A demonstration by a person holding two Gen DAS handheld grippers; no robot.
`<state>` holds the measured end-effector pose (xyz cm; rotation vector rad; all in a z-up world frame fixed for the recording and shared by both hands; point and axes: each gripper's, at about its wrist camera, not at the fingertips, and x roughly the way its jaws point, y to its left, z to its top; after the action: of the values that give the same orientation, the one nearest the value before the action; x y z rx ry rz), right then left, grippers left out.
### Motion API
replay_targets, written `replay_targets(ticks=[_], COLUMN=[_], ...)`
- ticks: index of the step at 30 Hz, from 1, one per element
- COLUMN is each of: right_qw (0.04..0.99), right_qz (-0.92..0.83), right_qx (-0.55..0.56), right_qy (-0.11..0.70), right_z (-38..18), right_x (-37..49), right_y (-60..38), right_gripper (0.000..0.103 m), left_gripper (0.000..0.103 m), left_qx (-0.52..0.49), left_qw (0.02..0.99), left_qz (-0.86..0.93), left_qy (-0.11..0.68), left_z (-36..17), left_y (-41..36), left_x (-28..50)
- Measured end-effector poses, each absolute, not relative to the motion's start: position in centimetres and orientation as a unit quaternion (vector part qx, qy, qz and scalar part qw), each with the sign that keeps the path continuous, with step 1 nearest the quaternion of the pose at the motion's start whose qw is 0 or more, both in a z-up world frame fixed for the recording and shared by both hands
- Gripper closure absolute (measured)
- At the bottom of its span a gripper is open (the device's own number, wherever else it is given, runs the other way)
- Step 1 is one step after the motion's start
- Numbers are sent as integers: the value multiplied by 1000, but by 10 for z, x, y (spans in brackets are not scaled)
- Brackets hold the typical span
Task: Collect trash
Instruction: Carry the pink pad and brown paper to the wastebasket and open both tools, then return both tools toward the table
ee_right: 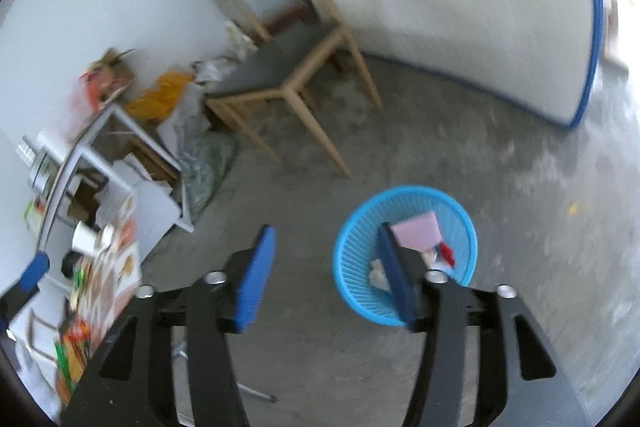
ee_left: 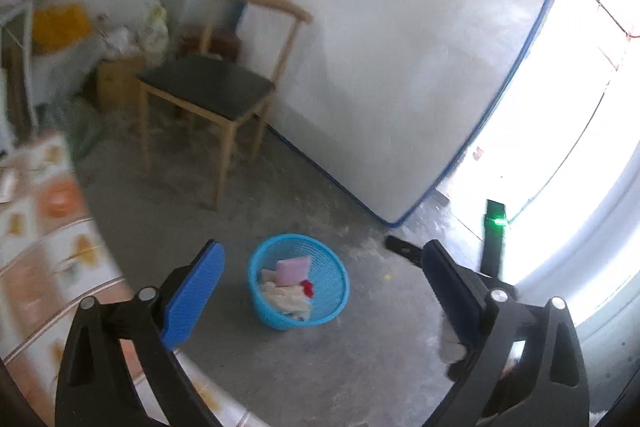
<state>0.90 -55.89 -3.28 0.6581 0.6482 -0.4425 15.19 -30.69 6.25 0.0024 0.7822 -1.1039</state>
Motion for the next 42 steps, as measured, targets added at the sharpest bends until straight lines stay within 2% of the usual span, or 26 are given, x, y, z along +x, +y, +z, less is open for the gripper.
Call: replay_targets(ticks=[2,5,8,13,17,25,34,42], right_qw=[892,908,918,921,917,938,940,907], right_qz=[-205,-205,-188,-139,-97,-15,53,153], right_qx=[280,238,198,142,84,20,1,94], right_qy=[289,276,289,334,378,347,338,380], right_z=[-8,12,22,26,25,57,74,84], right_x=[-13,-29,-30,-5,24,66,103,129], right_y=[-521,-474,-424,-355,-297,-187,-104,-72], right_gripper=[28,15,8,8,8,8,8,8], left_gripper=[6,6,6,6,6,6,6,6], left_qx=[8,13,1,-21,-23,-52,-100,-113], left_qw=[791,814,833,854,885,928,936,935], left_qz=[-505,-482,-447,-393,-335,-185,-106,-87], left_qy=[346,324,326,340,322,320,321,325], left_z=[70,72,71,61,54,28,6,-4], left_y=[-270,-212,-159,-77,-3,126,199,221], left_x=[134,110,97,79,63,53,48,59])
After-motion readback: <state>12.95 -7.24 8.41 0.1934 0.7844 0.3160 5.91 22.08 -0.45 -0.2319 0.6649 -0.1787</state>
